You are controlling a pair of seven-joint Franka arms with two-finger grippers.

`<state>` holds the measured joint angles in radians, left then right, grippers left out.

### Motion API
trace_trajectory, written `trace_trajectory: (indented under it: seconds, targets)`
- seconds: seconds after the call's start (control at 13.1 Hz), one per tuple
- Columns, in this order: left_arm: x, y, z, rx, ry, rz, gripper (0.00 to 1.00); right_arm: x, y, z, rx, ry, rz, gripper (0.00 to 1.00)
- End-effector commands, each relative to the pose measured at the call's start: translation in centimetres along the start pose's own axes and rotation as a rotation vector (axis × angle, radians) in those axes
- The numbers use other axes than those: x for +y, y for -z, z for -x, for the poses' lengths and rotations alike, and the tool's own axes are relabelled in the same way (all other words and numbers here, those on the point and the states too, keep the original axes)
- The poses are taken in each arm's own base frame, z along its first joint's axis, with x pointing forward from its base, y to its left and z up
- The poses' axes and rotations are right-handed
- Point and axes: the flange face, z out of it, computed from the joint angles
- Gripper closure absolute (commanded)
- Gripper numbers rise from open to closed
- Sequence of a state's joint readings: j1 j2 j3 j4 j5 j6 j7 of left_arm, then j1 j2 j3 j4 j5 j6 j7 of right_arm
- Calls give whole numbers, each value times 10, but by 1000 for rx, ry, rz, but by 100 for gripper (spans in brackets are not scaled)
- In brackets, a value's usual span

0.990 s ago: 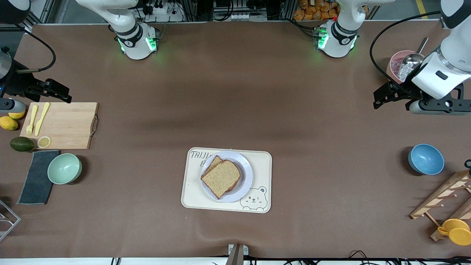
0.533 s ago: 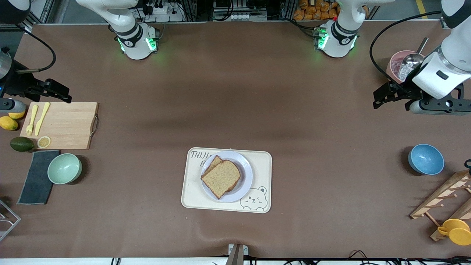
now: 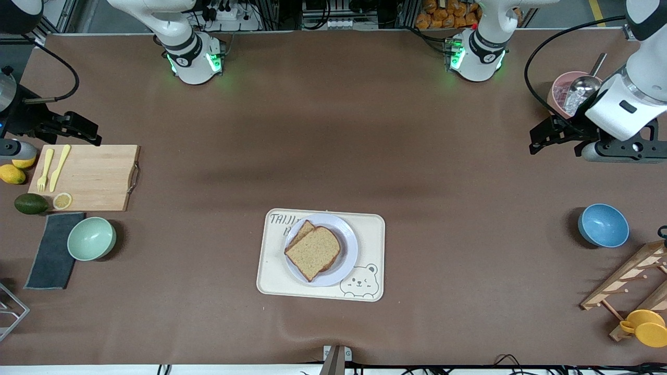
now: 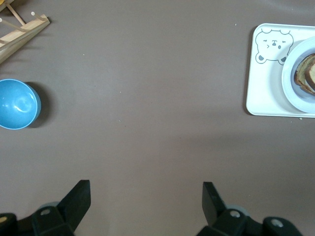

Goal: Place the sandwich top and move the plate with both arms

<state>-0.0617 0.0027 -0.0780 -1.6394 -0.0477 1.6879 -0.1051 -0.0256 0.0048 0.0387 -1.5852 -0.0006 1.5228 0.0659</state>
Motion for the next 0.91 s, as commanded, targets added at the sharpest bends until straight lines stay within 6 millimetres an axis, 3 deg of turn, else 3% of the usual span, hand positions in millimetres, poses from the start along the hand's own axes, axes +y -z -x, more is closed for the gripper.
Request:
trace_trajectory:
  seconds: [0.0,0.84]
  targets:
    - [-1,6,-3,-3,9,17,0,0,1,4,-12,11,-17,0]
    - [-12,5,-4,-5,-1,5,0,0,1,4,-12,11,-17,0]
